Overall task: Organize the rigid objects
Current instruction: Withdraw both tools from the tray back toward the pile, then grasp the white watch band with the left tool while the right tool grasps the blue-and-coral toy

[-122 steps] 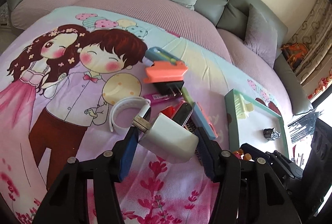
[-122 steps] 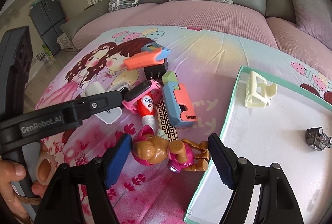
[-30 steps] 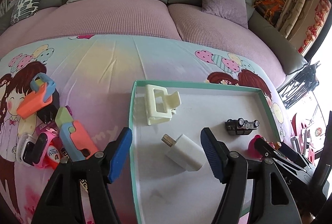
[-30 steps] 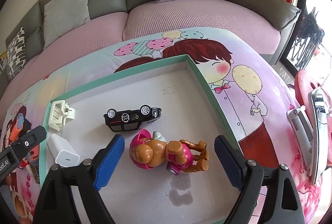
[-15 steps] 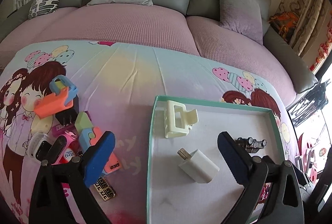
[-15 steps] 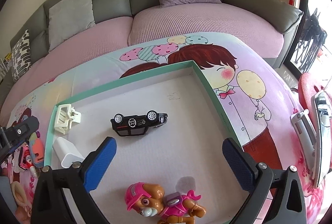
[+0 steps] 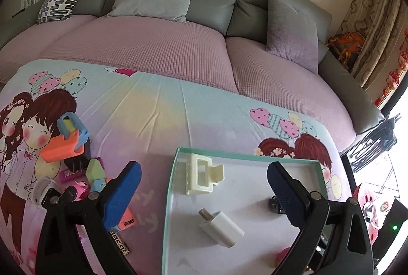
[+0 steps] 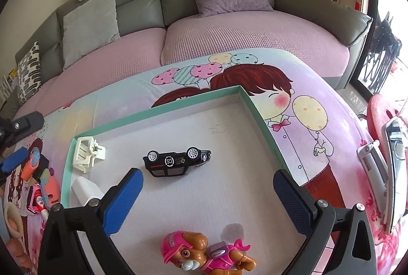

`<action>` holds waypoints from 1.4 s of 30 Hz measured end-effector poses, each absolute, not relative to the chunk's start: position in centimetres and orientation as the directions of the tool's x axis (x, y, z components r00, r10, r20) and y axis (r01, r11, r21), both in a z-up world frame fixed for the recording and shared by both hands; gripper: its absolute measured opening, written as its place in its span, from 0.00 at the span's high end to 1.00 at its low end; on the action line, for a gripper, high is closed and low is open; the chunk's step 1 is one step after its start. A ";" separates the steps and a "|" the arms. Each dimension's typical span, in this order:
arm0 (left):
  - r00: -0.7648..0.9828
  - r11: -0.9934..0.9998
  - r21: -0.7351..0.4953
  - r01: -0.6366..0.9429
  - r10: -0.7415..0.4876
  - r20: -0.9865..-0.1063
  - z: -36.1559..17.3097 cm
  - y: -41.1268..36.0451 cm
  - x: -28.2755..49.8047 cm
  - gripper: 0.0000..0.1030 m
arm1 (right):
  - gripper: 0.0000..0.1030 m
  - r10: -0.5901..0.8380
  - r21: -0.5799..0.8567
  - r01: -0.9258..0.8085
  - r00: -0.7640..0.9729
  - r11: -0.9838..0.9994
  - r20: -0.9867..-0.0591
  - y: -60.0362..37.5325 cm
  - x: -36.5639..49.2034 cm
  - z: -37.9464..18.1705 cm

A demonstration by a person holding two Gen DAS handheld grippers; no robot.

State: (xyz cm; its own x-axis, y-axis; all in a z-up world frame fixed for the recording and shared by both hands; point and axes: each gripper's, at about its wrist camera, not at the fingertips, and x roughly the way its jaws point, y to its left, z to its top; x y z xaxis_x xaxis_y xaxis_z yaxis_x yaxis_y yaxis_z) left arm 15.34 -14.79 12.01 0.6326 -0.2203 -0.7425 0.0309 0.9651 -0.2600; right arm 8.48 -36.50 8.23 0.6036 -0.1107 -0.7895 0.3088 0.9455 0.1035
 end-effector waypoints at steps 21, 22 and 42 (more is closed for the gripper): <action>0.615 0.952 -0.176 -0.252 0.017 -0.788 9.7 -0.8 12.2 0.04 | 0.00 0.107 0.146 -0.001 0.683 0.989 -0.723 -25.1 11.0 9.8; 0.616 0.949 -0.177 -0.261 0.023 -0.787 9.7 -0.1 11.9 0.04 | 0.00 0.123 0.151 -0.019 0.682 0.988 -0.721 -24.5 11.0 9.9; 0.548 0.887 -0.262 -0.380 -0.013 -0.836 6.1 7.7 10.5 0.04 | 0.14 0.300 0.166 -0.272 0.592 0.948 -0.748 -12.8 12.2 7.5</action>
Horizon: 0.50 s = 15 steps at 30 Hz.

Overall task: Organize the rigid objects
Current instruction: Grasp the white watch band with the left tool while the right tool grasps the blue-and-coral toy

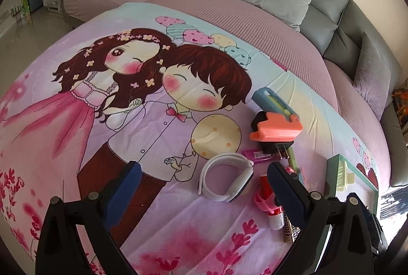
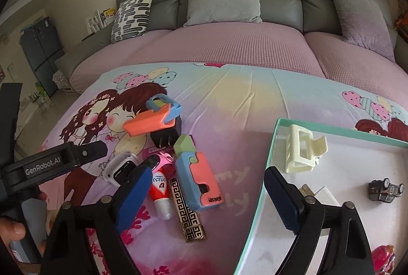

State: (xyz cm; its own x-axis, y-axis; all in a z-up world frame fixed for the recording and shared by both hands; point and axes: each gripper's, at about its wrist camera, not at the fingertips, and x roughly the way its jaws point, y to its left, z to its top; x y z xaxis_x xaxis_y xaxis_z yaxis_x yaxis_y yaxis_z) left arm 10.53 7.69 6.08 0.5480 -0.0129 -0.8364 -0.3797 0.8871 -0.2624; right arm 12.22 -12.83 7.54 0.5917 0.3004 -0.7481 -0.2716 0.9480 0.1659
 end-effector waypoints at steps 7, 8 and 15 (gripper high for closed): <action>0.515 0.901 -0.262 -0.345 -0.052 -0.856 4.4 7.2 11.3 0.04 | 0.26 0.289 0.167 -0.261 0.551 0.951 -0.783 -11.8 13.3 5.7; 0.508 0.903 -0.262 -0.340 -0.058 -0.859 4.1 7.1 11.4 0.04 | 0.28 0.285 0.163 -0.261 0.548 0.951 -0.787 -11.7 13.4 5.6; 0.469 0.910 -0.251 -0.329 -0.073 -0.880 2.4 6.6 12.1 0.04 | 0.38 0.233 0.106 -0.259 0.525 0.960 -0.819 -11.1 13.7 4.3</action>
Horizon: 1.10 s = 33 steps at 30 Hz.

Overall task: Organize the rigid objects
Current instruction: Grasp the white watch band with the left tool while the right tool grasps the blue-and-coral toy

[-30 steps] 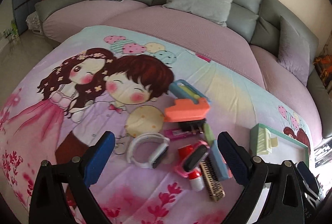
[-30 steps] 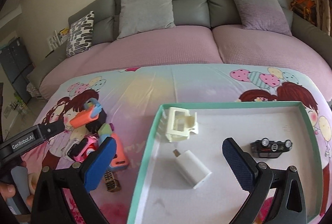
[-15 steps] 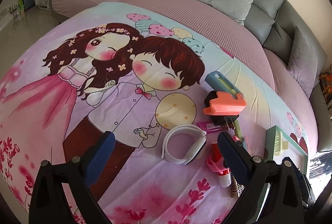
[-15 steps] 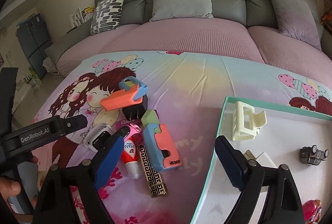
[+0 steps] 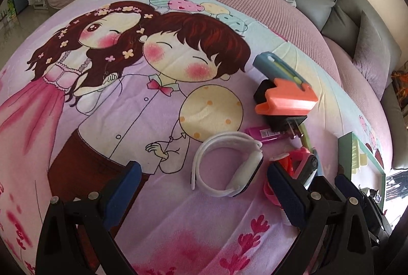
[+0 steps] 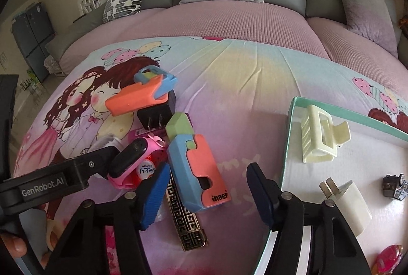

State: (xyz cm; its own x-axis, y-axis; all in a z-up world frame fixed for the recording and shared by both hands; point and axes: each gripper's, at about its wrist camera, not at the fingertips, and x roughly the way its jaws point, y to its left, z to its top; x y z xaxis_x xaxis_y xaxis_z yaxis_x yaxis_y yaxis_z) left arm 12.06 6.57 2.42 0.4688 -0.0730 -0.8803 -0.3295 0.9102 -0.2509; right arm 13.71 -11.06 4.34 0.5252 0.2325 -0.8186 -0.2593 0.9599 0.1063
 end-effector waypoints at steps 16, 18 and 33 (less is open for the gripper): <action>0.470 0.933 -0.201 -0.299 -0.039 -0.882 2.3 6.2 12.7 0.05 | 0.61 0.211 0.113 -0.211 0.534 0.971 -0.819 -11.5 14.2 4.0; 0.473 0.935 -0.200 -0.292 -0.041 -0.880 2.4 6.1 12.6 0.06 | 0.61 0.209 0.113 -0.208 0.531 0.972 -0.822 -11.5 14.3 3.8; 0.461 0.970 -0.125 -0.210 -0.014 -0.887 2.3 3.8 13.4 0.26 | 0.63 0.163 0.073 -0.190 0.523 0.979 -0.837 -10.9 14.6 3.0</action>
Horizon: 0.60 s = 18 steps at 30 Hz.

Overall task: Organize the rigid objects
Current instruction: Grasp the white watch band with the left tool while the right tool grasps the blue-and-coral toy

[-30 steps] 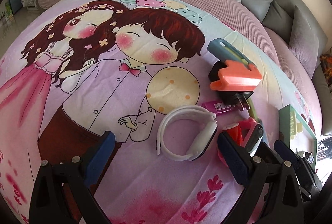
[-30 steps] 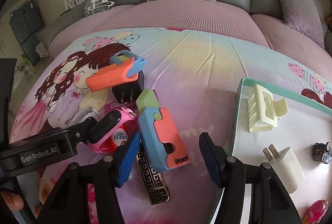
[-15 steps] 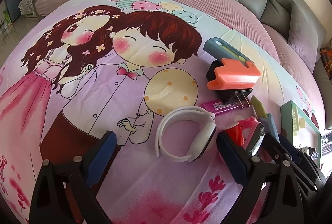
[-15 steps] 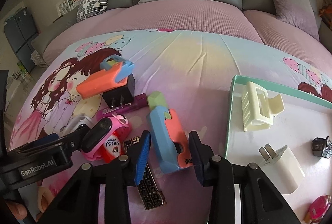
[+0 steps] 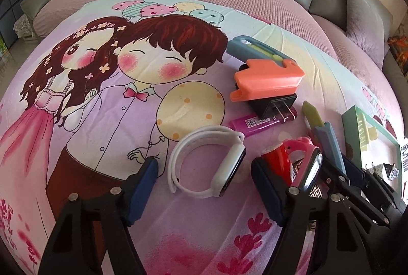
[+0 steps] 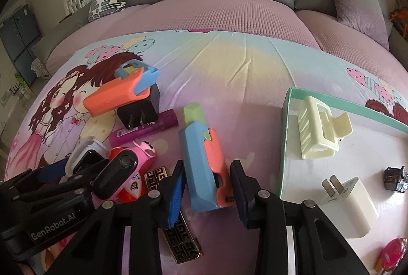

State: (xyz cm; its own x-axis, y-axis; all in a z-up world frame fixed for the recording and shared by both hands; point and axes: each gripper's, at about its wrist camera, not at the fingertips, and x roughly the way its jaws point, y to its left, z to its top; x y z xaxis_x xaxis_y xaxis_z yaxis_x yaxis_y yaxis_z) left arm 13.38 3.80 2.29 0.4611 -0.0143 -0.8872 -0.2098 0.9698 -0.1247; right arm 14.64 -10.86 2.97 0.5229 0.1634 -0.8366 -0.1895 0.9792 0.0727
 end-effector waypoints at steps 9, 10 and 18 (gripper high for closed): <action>0.478 0.972 -0.139 -0.190 -0.032 -0.878 2.7 3.5 13.4 0.46 | 0.70 0.197 0.119 -0.177 0.527 0.977 -0.827 -11.6 14.6 3.2; 0.486 0.970 -0.148 -0.194 -0.036 -0.873 2.9 3.6 13.3 0.46 | 0.76 0.200 0.126 -0.172 0.527 0.977 -0.826 -11.8 14.6 3.2; 0.535 0.966 -0.163 -0.200 -0.032 -0.844 4.4 3.9 12.7 0.46 | 0.78 0.248 0.194 -0.155 0.551 0.969 -0.797 -12.8 14.3 4.4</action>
State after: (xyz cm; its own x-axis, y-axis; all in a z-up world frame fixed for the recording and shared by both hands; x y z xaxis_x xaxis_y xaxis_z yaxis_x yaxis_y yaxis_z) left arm 12.72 3.91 4.42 0.5354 -0.0315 -0.8440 -0.1999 0.9662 -0.1629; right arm 14.26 -12.84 4.42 0.5506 0.2477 -0.7972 -0.1552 0.9687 0.1938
